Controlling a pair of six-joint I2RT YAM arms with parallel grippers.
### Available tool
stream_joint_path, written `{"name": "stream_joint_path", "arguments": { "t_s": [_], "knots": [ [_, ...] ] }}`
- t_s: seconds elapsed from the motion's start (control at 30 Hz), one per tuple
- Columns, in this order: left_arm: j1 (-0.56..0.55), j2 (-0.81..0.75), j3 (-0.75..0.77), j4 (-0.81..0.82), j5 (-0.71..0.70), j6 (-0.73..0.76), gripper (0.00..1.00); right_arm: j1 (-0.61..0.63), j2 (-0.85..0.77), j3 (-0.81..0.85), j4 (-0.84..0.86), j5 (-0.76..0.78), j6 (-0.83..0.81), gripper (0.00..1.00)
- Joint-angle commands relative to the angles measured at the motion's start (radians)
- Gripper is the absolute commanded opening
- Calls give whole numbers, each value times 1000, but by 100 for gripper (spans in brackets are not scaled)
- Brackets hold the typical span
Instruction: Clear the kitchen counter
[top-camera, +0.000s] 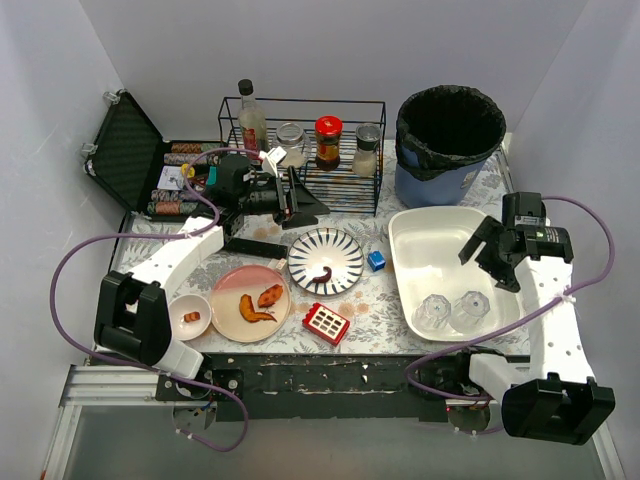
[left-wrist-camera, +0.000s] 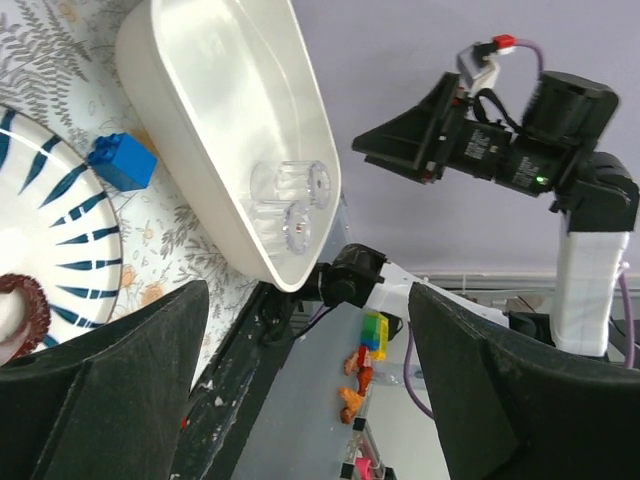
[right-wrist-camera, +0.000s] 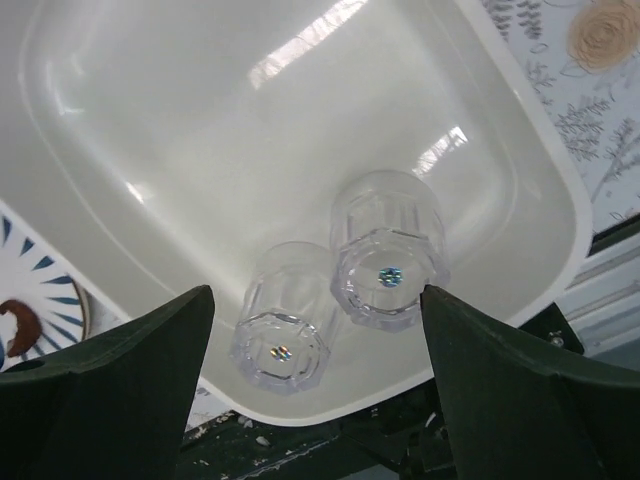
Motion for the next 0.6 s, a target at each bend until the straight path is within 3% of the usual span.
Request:
{"name": "stream_joint_path", "arguments": {
  "t_s": [0.0, 0.3, 0.57],
  "knots": [
    [2, -19, 53, -144, -83, 80, 82, -6, -46, 25, 138, -158, -83, 92],
    [9, -18, 134, -394, -308, 198, 98, -4, -38, 37, 282, -382, -112, 92],
    [9, -31, 145, -503, -480, 235, 98, 134, -3, 70, 368, -402, -87, 91]
  ]
}}
